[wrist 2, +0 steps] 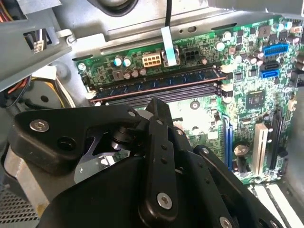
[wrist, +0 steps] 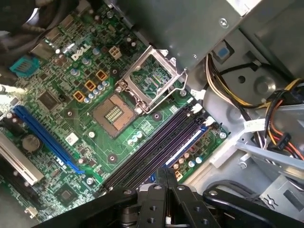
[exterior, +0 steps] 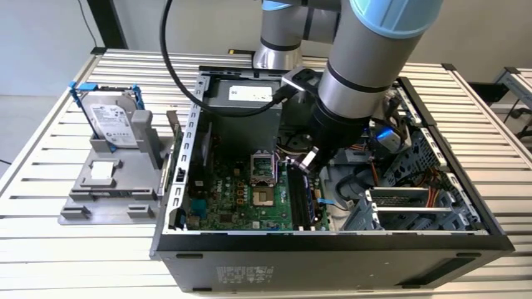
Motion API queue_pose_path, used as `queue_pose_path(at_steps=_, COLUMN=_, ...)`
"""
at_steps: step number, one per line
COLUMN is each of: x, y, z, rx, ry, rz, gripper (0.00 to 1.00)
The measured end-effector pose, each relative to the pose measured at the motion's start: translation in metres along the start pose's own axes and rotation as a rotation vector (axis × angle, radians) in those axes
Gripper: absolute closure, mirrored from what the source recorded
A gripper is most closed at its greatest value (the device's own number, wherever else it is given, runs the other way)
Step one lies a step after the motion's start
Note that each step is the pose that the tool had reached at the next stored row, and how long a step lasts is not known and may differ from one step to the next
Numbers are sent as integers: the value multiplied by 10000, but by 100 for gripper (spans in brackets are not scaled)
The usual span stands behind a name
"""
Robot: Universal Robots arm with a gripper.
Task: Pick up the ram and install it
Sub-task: 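Press down the ram until it locks into place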
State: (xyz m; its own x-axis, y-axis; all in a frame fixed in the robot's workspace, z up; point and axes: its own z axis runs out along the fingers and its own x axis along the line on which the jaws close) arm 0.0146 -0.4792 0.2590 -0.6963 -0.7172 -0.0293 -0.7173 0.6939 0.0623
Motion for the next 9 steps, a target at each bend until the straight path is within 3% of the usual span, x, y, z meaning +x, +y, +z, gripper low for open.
queue_pose_path(at_steps=9, x=-17, y=-17, z=-1, rx=-31, ry=50, rz=-844, gripper=100)
